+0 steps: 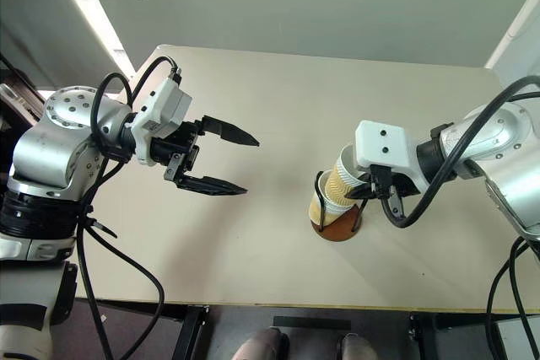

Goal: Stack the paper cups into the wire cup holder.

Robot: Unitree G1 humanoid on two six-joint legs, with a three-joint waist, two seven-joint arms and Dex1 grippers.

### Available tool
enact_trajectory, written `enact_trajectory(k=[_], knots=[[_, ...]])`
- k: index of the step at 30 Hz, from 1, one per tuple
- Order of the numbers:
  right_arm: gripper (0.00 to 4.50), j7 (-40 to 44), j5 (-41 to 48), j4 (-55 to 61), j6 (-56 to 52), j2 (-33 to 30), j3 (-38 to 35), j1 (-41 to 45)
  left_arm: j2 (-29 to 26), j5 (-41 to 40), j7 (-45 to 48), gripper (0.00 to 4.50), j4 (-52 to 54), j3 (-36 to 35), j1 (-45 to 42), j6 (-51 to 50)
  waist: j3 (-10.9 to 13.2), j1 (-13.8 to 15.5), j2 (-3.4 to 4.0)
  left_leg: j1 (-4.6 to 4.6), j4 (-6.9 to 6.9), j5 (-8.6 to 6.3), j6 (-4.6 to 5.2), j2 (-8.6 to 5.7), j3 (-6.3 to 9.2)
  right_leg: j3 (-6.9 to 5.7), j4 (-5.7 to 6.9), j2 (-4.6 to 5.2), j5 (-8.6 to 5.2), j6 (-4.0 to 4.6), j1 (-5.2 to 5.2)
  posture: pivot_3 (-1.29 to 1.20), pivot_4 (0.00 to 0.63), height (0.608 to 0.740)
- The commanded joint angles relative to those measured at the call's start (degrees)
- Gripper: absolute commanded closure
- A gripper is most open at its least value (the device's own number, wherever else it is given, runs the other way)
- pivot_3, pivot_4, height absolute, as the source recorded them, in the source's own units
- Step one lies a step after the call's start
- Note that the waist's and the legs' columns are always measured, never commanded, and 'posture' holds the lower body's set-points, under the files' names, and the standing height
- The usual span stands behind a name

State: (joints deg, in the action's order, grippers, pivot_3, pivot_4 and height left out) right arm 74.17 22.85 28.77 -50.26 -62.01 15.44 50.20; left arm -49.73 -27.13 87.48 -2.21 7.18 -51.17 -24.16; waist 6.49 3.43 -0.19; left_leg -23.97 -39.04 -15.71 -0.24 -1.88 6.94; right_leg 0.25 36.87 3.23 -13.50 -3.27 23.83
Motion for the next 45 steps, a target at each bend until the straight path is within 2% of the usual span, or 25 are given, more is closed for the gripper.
enact_trajectory(k=[1, 4, 11, 21, 25, 28, 34, 45], knots=[[4.46, -0.6, -2.2, 0.3, 1.8, -0.2, 0.8, 0.5, -0.6, -0.5, 0.3, 0.00, 2.0, -1.8, -0.7, -0.1, 0.0, 0.0, 0.00, 0.00, 0.00, 0.00, 0.00, 0.00, 0.00, 0.00, 0.00, 0.00, 0.00, 0.00, 0.00, 0.00, 0.150, 0.740], [3.85, -0.9, -2.5, 0.1, 1.7, 0.4, 1.0, 0.8, -0.7, -0.5, 0.3, 0.00, 2.1, -1.8, -0.7, -0.2, 0.0, 0.0, 0.00, 0.00, 0.00, 0.00, 0.00, 0.00, 0.00, 0.00, 0.00, 0.00, 0.00, 0.00, 0.00, 0.00, 0.150, 0.740], [1.44, -1.7, -0.5, -0.8, -1.2, 2.4, -1.2, 2.8, -0.6, -0.5, 0.9, 0.00, 1.5, -1.7, -1.1, 0.0, 0.0, 0.0, 0.00, 0.00, 0.00, 0.00, 0.00, 0.00, 0.00, 0.00, 0.00, 0.00, 0.00, 0.00, 0.00, 0.00, 0.150, 0.740], [1.44, -2.4, 0.9, -9.2, -1.9, -0.6, -8.9, 4.3, -0.3, -1.7, 0.3, 0.00, 1.6, -3.3, -1.6, -1.1, 0.0, 0.0, 0.00, -0.01, 0.01, 0.00, 0.00, 0.00, 0.01, 0.00, -0.02, 0.00, 0.00, 0.00, 0.00, 0.00, 0.150, 0.740], [1.44, -5.6, 0.1, -13.6, -1.0, -0.4, -11.7, 2.7, -0.5, -2.6, -0.1, 0.00, 2.2, -3.8, -1.3, -3.9, 0.0, 0.0, 0.00, 0.00, 0.03, 0.00, -0.01, 0.00, 0.00, 0.00, -0.01, 0.00, 0.00, 0.00, 0.00, 0.00, 0.150, 0.740], [1.44, -9.4, -1.8, -19.0, 2.0, 0.3, -13.9, -2.9, -0.8, -2.6, -1.2, 0.00, 2.8, -4.5, 0.0, -4.1, 0.0, 0.1, -0.03, 0.01, 0.03, 0.00, -0.01, 0.00, 0.00, 0.00, 0.00, 0.00, 0.00, 0.00, 0.00, 0.00, 0.150, 0.740], [1.44, -17.3, -4.4, -28.8, 7.7, 4.3, -17.5, -8.6, -1.8, -2.7, -3.0, 0.00, 4.8, -5.4, 2.6, -4.4, 0.0, 0.1, -0.01, 0.05, 0.02, 0.00, -0.01, 0.00, -0.05, 0.03, 0.05, 0.02, 0.01, -0.01, 0.00, 0.00, 0.150, 0.740], [1.44, -27.9, -2.5, -34.1, 6.9, 13.8, -24.7, -12.3, -3.7, -2.7, -8.0, 0.00, 5.2, -7.9, 9.1, -5.8, 0.0, 0.1, -0.01, 0.10, 0.07, 0.02, -0.04, 0.01, -0.07, 0.04, 0.06, 0.00, 0.01, 0.01, 0.00, 0.00, 0.150, 0.740]])
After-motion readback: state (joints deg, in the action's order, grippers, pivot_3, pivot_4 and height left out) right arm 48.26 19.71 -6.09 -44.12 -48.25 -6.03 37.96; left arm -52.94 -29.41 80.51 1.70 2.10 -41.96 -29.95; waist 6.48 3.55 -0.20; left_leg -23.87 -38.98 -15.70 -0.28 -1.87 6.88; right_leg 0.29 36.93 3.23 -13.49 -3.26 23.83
